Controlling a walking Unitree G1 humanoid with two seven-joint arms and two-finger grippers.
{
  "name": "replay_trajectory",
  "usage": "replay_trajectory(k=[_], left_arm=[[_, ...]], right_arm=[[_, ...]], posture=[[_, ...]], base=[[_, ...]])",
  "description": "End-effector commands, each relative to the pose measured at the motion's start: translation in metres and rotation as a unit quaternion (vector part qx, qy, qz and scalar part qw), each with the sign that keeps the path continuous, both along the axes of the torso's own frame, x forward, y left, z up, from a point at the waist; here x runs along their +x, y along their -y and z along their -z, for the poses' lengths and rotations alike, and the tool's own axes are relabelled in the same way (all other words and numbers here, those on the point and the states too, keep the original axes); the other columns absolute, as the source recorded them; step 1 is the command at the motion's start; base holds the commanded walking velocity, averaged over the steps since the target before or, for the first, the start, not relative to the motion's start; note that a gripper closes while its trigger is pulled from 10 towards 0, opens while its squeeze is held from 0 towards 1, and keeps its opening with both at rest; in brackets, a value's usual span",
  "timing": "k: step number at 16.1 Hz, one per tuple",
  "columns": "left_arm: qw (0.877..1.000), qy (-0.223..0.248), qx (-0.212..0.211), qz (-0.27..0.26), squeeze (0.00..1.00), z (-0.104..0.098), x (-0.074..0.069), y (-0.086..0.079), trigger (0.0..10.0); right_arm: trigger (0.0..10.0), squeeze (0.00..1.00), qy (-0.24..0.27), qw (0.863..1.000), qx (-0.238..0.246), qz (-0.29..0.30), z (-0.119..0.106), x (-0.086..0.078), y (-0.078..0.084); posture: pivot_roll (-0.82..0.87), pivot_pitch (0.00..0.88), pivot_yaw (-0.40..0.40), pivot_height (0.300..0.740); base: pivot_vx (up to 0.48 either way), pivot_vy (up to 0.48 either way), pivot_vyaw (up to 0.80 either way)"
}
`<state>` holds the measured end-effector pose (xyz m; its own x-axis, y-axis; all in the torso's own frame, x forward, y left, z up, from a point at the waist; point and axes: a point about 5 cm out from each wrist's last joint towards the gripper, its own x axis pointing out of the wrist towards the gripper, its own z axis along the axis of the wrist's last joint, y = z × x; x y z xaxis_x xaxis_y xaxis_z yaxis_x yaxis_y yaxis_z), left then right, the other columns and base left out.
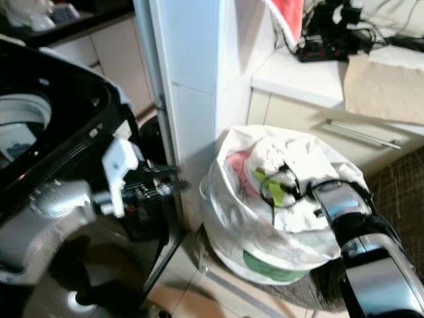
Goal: Clothes washing
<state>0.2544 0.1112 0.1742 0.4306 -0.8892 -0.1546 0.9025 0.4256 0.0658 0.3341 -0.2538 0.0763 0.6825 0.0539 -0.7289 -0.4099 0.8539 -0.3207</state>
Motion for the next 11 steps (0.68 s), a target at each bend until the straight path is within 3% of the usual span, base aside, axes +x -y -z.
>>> replay_trajectory(k=[1,3,4,6,7,8,9,10,11], left_arm=[[1.000,-0.003,0.003,0.010,0.00,0.001,-0.005,0.007,10.0],[1.000,-0.005,-0.003,0.015,0.00,0.000,-0.009,0.013,10.0],[1.000,-0.007,-0.004,0.017,0.00,-0.001,-0.012,0.015,10.0],[1.000,-0.007,-0.005,0.018,0.00,-0.001,-0.014,0.017,10.0],[1.000,-0.007,-0.004,0.016,0.00,-0.001,-0.015,0.018,10.0],[1.000,-0.007,-0.004,0.015,0.00,-0.002,-0.015,0.018,10.0],[1.000,-0.007,-0.004,0.012,0.00,-0.002,-0.015,0.017,10.0],[1.000,-0.008,-0.002,0.010,0.00,-0.002,-0.015,0.017,10.0],[1.000,-0.008,-0.002,0.009,0.00,-0.002,-0.015,0.017,10.0]], right_arm=[[10.0,1.00,-0.006,1.000,0.010,-0.008,0.010,-0.004,-0.002],[10.0,1.00,-0.013,1.000,-0.024,-0.011,0.019,-0.009,0.002],[10.0,0.00,-0.016,0.999,-0.038,-0.018,0.024,-0.011,0.002],[10.0,0.00,-0.017,0.998,-0.051,-0.033,0.030,-0.015,0.001],[10.0,0.00,-0.011,0.994,-0.095,-0.058,0.032,-0.016,0.004],[10.0,0.00,-0.008,0.993,-0.100,-0.059,0.033,-0.016,0.004],[3.3,0.00,-0.004,0.993,-0.099,-0.057,0.033,-0.016,0.004],[0.0,0.00,-0.002,0.993,-0.098,-0.059,0.033,-0.016,0.005],[0.0,0.00,-0.002,0.993,-0.099,-0.060,0.034,-0.016,0.005]], posture=[[0.00,0.038,0.060,0.740],[0.00,0.038,0.061,0.740],[0.00,0.037,0.061,0.740],[0.00,0.037,0.061,0.740],[0.00,0.037,0.061,0.740],[0.01,0.035,0.055,0.740],[0.01,0.034,0.054,0.740],[0.00,0.033,0.054,0.740],[0.00,0.033,0.054,0.740]], base=[[0.000,0.000,0.00],[0.000,0.000,0.00],[0.000,0.000,0.00],[0.000,0.000,0.00],[0.000,0.000,0.00],[0.000,0.000,0.00],[0.000,0.000,0.00],[0.000,0.000,0.00],[0.000,0.000,0.00]])
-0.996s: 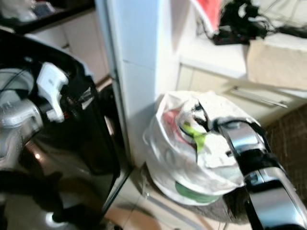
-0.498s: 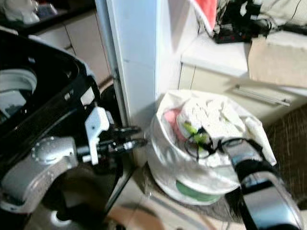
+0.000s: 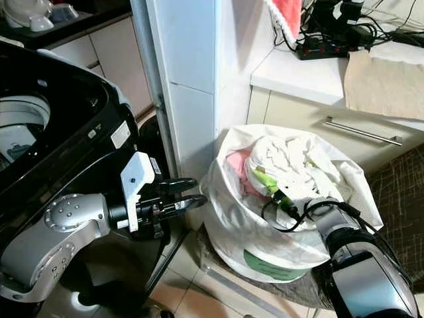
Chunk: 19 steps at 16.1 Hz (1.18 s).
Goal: Clothes washing
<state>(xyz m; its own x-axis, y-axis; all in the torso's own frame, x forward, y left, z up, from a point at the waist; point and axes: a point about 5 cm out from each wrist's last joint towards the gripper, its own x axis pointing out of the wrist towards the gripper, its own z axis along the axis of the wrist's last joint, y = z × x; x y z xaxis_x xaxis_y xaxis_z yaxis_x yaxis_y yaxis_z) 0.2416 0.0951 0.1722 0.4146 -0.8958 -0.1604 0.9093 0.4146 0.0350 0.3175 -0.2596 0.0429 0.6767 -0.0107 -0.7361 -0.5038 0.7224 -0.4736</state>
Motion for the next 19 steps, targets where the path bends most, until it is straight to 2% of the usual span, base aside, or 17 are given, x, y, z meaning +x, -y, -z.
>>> replay_trajectory(k=[1,4,19], left_arm=[[1.000,0.006,0.001,0.007,0.00,-0.004,-0.003,0.001,10.0],[1.000,0.002,-0.001,0.019,0.00,-0.003,-0.006,0.002,10.0],[1.000,0.006,-0.010,0.015,0.00,-0.007,-0.002,0.000,10.0]], right_arm=[[0.0,0.00,0.000,1.000,0.009,0.001,0.001,0.000,-0.001],[0.0,0.00,-0.003,0.999,0.034,0.015,0.001,-0.001,0.001],[0.0,0.00,-0.012,0.998,0.058,0.023,-0.010,0.002,0.010]], posture=[[0.00,0.031,0.054,0.740],[0.00,0.030,0.055,0.740],[-0.01,0.007,0.059,0.740]], base=[[0.000,0.000,0.00],[0.000,0.000,0.00],[0.000,0.000,0.00]])
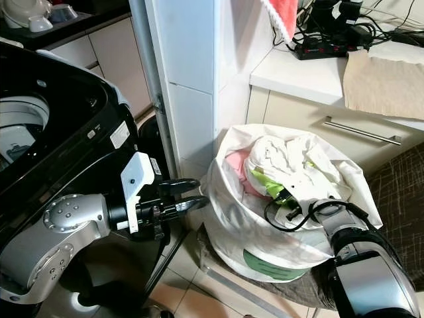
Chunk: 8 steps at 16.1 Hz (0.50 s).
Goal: Clothes washing
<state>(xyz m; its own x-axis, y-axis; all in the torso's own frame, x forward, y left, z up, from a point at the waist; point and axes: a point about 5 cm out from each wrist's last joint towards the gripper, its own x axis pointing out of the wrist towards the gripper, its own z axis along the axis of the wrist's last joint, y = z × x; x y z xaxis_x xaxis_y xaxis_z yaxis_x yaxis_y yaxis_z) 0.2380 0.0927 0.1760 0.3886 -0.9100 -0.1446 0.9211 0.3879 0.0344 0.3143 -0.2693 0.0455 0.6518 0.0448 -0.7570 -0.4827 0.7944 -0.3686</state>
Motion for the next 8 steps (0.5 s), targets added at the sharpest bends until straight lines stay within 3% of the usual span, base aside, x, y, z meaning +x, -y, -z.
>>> replay_trajectory(k=[1,5,7,8], left_arm=[[1.000,0.004,-0.003,-0.002,0.00,-0.004,0.002,-0.002,10.0],[1.000,0.015,-0.005,-0.012,0.00,-0.004,0.003,-0.002,10.0],[0.997,0.052,-0.036,-0.047,0.00,-0.016,0.010,-0.004,10.0],[0.995,0.064,-0.047,-0.056,0.00,-0.020,0.012,-0.004,10.0]], right_arm=[[0.0,0.00,0.004,1.000,0.002,-0.001,-0.009,0.006,0.002],[0.0,0.00,-0.002,1.000,0.024,-0.018,-0.019,0.008,0.008],[0.0,0.00,0.031,0.989,0.146,-0.020,-0.053,0.019,0.010],[0.0,0.00,0.046,0.983,0.175,-0.024,-0.063,0.022,0.010]], posture=[[-0.01,0.005,0.058,0.740],[-0.02,0.000,0.052,0.740],[-0.02,0.000,0.049,0.740],[-0.02,0.000,0.049,0.740]], base=[[0.000,0.000,0.00],[0.000,0.000,0.00],[0.000,0.000,0.00],[0.000,0.000,0.00]])
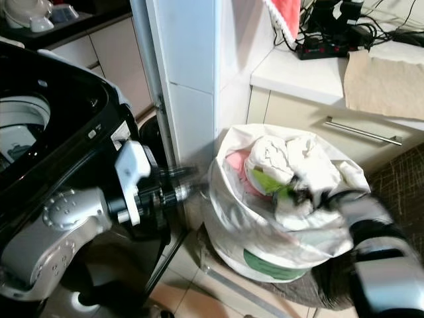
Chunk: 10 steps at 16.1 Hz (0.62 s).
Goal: Clothes washing
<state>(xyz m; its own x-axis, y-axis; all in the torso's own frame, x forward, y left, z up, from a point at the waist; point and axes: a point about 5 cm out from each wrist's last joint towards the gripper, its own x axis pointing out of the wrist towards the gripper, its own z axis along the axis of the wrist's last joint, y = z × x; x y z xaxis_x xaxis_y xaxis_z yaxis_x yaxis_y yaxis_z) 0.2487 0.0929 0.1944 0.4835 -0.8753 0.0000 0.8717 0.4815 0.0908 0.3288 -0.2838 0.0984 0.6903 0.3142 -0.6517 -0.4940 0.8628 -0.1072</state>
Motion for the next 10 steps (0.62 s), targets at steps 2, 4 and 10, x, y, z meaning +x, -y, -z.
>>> replay_trajectory(k=[2,4,10], left_arm=[[0.998,0.049,-0.023,-0.030,0.00,-0.017,0.009,-0.003,10.0],[0.990,0.125,-0.053,-0.041,0.00,-0.042,0.018,0.006,10.0],[0.971,0.168,-0.168,-0.036,1.00,-0.076,0.034,0.036,10.0]], right_arm=[[0.0,0.00,0.091,0.989,0.109,-0.040,-0.060,0.017,-0.007],[0.0,0.00,0.214,0.937,0.236,-0.143,-0.147,0.012,-0.025],[0.0,0.00,0.268,0.831,0.377,-0.309,-0.229,-0.015,-0.087]], posture=[[-0.04,0.000,0.051,0.740],[-0.05,0.000,0.049,0.740],[-0.07,0.000,0.035,0.740]], base=[[0.000,0.000,0.00],[0.000,0.000,0.00],[0.000,0.000,0.00]])
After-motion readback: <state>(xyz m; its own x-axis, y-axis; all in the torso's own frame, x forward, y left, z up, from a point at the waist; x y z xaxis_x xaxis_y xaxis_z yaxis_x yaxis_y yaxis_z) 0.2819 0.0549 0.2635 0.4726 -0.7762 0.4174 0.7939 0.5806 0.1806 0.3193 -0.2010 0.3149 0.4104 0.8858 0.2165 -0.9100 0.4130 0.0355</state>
